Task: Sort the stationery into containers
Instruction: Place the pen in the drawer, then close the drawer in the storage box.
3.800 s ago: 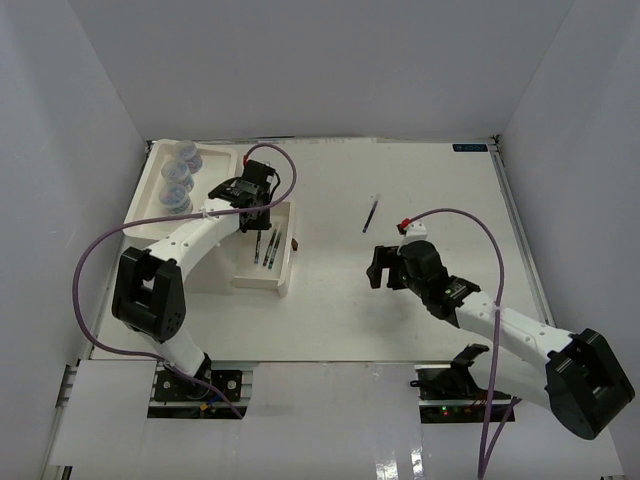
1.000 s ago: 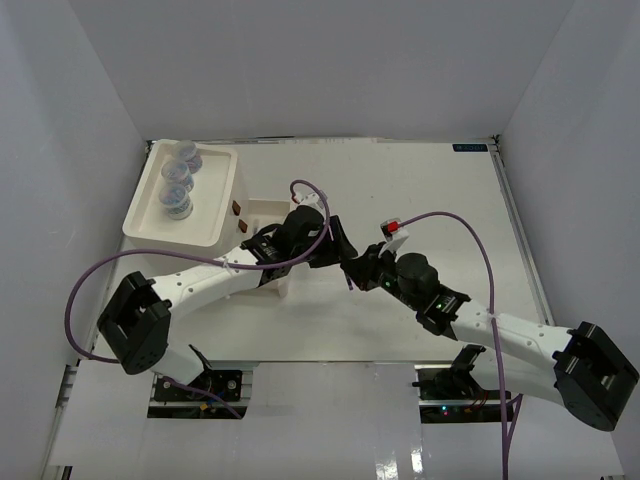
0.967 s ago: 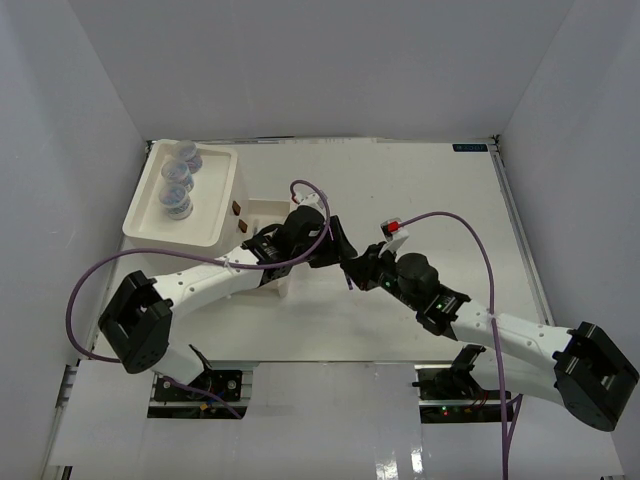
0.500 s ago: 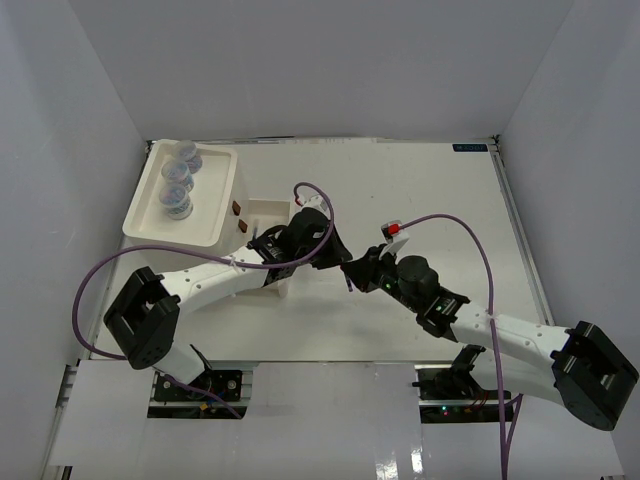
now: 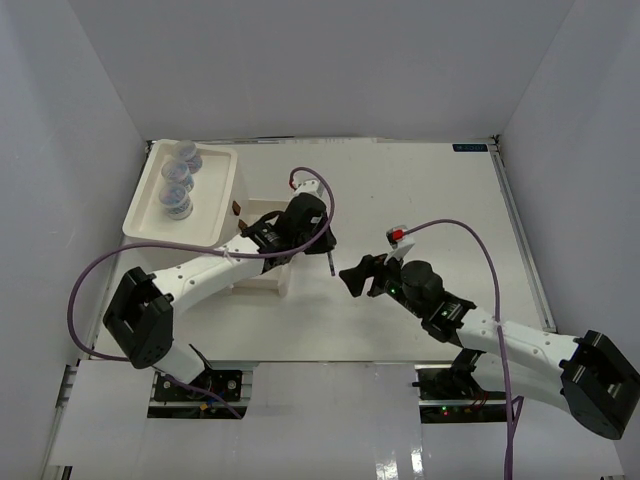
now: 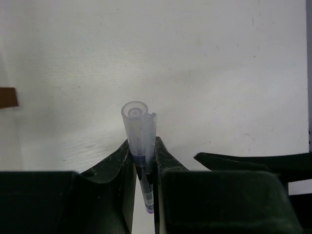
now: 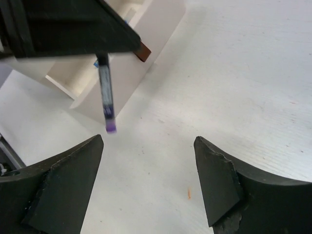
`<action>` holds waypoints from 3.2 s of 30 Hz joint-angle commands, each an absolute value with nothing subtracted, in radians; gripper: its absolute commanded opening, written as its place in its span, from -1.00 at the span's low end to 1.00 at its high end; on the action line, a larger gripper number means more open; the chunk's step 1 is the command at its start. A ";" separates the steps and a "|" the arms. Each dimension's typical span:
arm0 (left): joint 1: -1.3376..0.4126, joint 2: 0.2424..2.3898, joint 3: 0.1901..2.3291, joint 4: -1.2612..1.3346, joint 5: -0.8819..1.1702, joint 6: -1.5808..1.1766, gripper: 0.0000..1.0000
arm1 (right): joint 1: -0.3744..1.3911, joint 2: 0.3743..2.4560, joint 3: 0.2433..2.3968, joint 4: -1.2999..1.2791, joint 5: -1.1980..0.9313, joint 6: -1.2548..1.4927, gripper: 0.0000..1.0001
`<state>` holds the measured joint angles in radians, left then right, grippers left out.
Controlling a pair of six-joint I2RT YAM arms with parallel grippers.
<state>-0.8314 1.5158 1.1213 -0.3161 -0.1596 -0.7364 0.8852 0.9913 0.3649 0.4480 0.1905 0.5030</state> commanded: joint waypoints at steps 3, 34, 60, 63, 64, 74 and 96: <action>-0.718 1.520 1.279 -0.540 -0.296 -0.513 -0.74 | 0.888 0.917 0.330 0.396 0.268 0.423 0.66; -0.532 1.579 1.595 -0.769 -0.252 -0.261 0.75 | 0.888 1.034 0.376 0.406 0.182 0.135 0.94; 0.176 1.117 1.319 -0.414 -0.101 -0.284 0.96 | 0.772 1.750 1.028 0.348 -0.383 -0.158 0.87; 0.239 1.126 1.292 -0.394 -0.039 -0.302 0.96 | 0.765 1.811 1.075 0.348 -0.432 -0.170 0.88; 0.253 1.126 1.284 -0.373 -0.019 -0.308 0.96 | 0.762 1.839 1.086 0.347 -0.446 -0.170 0.88; 0.379 1.154 1.160 -0.262 0.210 -0.340 0.96 | 0.755 1.995 1.212 0.345 -0.575 -0.196 0.87; 0.419 1.203 1.074 -0.204 0.454 -0.411 0.95 | 0.762 2.315 1.601 0.578 -0.767 0.041 0.81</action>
